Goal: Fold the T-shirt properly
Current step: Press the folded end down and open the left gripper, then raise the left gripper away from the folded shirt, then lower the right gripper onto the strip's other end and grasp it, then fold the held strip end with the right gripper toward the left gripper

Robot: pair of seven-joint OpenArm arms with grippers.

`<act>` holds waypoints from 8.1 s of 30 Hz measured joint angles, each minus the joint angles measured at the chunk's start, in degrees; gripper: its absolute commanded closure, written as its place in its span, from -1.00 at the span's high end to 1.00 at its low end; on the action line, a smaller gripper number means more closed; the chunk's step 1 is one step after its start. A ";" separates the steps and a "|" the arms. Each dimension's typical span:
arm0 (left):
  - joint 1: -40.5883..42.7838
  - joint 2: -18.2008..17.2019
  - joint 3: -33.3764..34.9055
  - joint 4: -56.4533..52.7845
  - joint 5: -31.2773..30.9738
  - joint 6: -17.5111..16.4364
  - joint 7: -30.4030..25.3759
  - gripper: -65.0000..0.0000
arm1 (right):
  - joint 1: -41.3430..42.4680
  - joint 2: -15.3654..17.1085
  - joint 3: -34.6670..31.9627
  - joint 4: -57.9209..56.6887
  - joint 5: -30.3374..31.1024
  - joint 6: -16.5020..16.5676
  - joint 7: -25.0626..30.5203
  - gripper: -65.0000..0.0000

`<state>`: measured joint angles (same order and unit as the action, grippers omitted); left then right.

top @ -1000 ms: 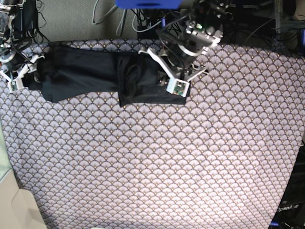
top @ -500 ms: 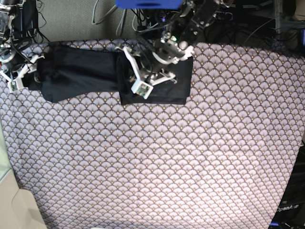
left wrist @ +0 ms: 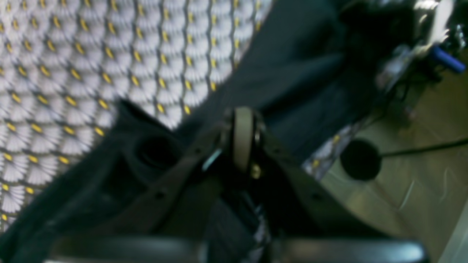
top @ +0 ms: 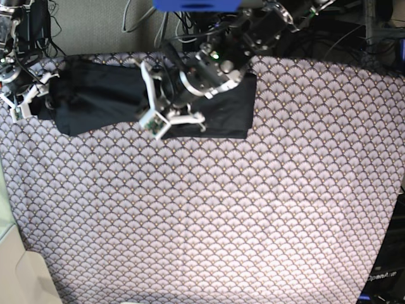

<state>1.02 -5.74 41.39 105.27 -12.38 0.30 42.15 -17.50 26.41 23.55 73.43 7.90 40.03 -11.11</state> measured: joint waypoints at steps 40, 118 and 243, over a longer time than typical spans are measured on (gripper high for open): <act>-4.22 4.50 -9.49 -0.57 -6.38 -0.07 11.98 -1.00 | -0.17 -0.70 0.33 0.13 0.00 -0.04 0.26 0.11; 13.68 -11.56 -35.30 8.09 -6.75 -0.50 18.01 -1.00 | 0.28 -2.03 14.14 14.36 21.81 0.22 -30.49 0.12; 15.47 -11.39 -35.63 7.98 -6.54 -0.28 17.84 -1.00 | -0.94 -7.63 -17.84 31.47 35.58 -0.83 -38.71 -0.92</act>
<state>16.49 -17.12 5.76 113.25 -18.92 0.01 59.99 -18.44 18.79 5.72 104.90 43.48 39.20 -49.82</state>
